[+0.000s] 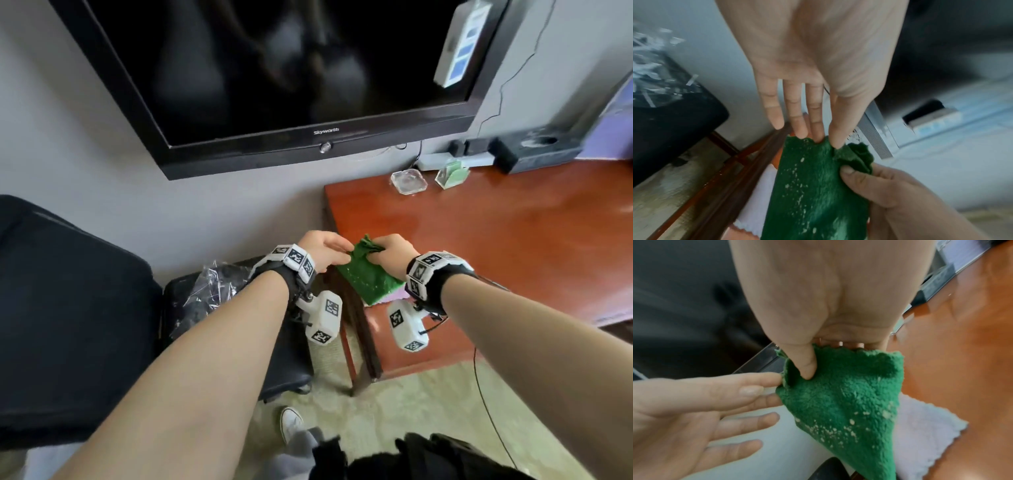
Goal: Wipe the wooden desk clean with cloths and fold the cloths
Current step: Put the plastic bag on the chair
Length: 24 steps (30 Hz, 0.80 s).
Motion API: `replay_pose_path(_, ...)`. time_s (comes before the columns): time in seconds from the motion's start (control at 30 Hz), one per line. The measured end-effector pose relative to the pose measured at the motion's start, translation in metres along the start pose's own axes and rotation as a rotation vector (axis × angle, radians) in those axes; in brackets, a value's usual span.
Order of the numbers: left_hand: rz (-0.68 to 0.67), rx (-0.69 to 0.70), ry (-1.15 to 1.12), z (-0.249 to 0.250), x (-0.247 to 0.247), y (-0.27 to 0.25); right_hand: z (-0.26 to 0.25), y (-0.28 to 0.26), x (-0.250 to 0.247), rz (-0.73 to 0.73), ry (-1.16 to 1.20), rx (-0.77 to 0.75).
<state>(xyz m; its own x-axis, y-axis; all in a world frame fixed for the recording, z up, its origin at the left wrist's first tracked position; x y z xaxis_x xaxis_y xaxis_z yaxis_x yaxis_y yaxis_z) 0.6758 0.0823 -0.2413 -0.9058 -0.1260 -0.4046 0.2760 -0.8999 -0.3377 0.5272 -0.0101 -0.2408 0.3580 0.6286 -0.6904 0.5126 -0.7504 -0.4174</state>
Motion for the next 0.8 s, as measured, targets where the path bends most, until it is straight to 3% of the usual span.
replay_pose_path(0.17,0.042,0.122,0.206,0.066,0.091,0.014,0.08,-0.024,-0.07,0.02,0.043,-0.025)
replay_pose_path(0.47,0.089,0.196,0.238,0.16,0.243,0.032,0.211,-0.064,-0.176,-0.02,-0.011,-0.054)
replay_pose_path(0.67,0.028,0.222,0.307,0.193,0.292,0.048,0.256,-0.066,-0.208,-0.032,0.075,-0.033)
replay_pose_path(0.8,0.036,0.182,0.218,0.199,0.3,0.072,0.271,-0.054,-0.22,-0.041,0.158,-0.003)
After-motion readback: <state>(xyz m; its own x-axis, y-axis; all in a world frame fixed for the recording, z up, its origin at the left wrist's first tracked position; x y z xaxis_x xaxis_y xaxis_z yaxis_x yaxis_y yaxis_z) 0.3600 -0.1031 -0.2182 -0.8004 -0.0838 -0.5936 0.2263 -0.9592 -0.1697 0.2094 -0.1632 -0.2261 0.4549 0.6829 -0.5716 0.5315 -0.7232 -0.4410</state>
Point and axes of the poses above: each hand's wrist, its own y-axis towards the middle knuckle, its own x-axis out of the palm, z = x × y, the point moved 4 cm from there along y, towards the middle knuckle, and after that the axes turned 2 degrees about x, right-handed, at the moved point
